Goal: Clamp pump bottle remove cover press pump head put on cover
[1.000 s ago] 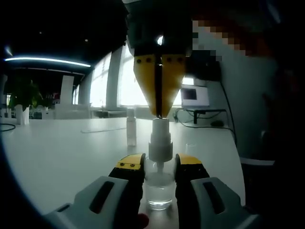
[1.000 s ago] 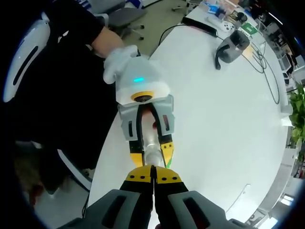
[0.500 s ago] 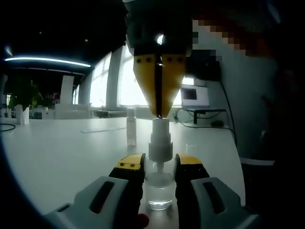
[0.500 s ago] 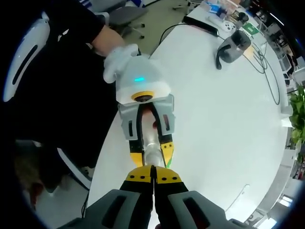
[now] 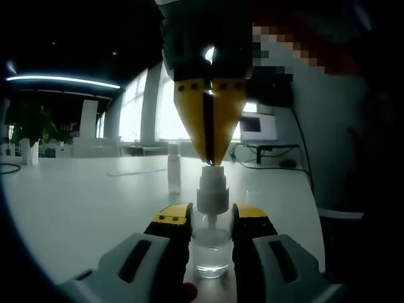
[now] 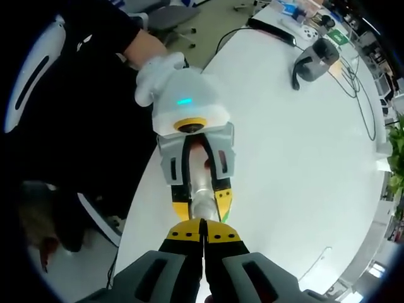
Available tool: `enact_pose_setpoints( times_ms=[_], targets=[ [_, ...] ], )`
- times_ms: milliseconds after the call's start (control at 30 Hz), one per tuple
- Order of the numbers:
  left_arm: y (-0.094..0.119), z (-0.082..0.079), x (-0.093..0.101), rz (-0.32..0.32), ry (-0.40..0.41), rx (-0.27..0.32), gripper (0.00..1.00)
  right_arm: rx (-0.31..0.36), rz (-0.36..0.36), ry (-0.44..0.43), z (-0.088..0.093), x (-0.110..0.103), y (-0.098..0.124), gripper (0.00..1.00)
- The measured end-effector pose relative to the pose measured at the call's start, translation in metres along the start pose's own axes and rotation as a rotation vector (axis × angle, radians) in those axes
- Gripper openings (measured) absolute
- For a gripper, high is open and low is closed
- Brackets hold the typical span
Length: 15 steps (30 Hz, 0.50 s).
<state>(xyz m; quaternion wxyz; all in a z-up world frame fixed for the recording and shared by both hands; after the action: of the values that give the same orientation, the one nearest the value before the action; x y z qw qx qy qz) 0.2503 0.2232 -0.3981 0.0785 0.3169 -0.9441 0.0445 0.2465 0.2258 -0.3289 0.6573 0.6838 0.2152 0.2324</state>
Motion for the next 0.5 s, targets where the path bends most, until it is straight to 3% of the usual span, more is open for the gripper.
enact_pose_setpoints(
  times_ms=[200,500],
  targets=[
    [0.0000,0.0000,-0.0001,0.000,-0.001,0.000,0.16,-0.025,0.007,0.017,-0.0008,-0.0003,0.0059,0.00],
    [-0.0003,0.0001,-0.0009,0.001,-0.001,0.000,0.16,0.018,0.017,-0.024,0.0030,-0.0002,0.0079,0.00]
  ],
)
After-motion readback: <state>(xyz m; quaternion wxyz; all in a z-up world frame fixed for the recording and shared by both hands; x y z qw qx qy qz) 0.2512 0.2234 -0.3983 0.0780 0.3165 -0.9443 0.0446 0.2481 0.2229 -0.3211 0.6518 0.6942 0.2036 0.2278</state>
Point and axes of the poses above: the point that each gripper's makers call its tool centre point, and the gripper's own axes: y roughly backward along the fingers, x roughly to its right, z roughly out of its underside, the point moved 4 cm from there along y, roughly backward along the fingers, and after that the axes turned 10 degrees about y, right-handed, at the moved point
